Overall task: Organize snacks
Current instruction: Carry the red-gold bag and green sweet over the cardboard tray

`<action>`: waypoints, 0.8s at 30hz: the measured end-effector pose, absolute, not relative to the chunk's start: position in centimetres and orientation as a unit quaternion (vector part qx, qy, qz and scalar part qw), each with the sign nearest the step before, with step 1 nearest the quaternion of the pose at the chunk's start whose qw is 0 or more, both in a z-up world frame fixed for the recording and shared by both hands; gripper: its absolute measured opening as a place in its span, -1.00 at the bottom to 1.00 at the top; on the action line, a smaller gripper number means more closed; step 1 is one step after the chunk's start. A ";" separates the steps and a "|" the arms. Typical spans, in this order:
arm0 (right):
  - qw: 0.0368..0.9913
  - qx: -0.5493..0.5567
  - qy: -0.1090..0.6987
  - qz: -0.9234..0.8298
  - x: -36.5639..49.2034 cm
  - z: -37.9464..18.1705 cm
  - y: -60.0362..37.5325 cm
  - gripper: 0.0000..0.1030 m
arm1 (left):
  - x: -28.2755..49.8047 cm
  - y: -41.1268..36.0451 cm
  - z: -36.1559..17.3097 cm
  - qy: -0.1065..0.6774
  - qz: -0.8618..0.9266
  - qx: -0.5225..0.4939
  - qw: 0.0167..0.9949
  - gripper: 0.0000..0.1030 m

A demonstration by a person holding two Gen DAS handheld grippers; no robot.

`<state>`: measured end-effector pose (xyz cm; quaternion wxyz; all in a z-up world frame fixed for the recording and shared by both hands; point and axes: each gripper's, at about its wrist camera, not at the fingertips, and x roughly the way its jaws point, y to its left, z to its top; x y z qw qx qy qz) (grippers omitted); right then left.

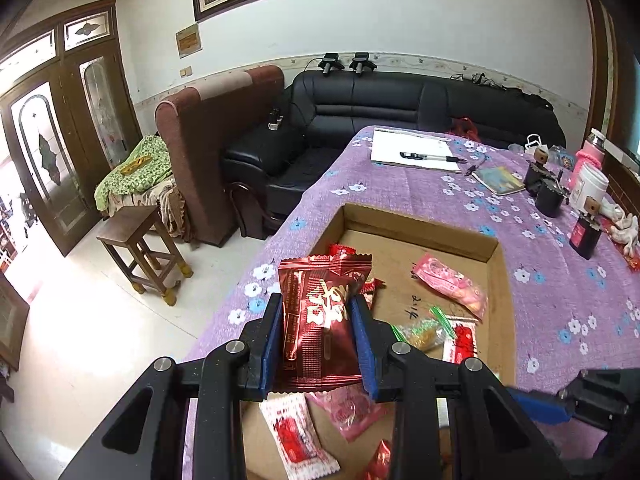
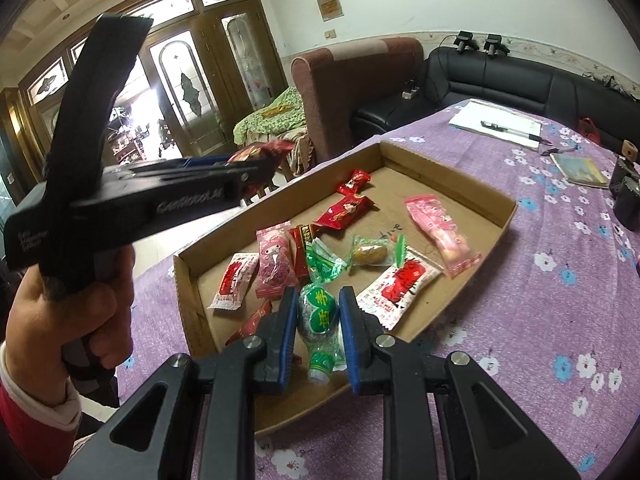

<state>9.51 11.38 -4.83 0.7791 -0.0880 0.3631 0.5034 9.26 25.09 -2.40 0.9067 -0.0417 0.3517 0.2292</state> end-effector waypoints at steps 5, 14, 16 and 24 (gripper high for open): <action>0.774 -0.092 0.367 0.508 9.4 -5.3 11.9 -0.60 | 10.6 25.3 -2.5 0.354 0.230 -0.032 0.906 -0.31; 0.774 -0.088 0.369 0.507 9.7 -5.5 11.8 -0.60 | 12.1 25.4 -2.7 0.354 0.233 -0.018 0.905 -0.31; 0.774 -0.087 0.369 0.507 9.8 -5.5 11.8 -0.60 | 12.4 25.4 -2.8 0.354 0.233 -0.016 0.905 -0.31; 0.773 -0.083 0.372 0.507 9.9 -5.6 11.8 -0.59 | 13.7 25.4 -3.4 0.360 0.233 -0.008 0.903 -0.31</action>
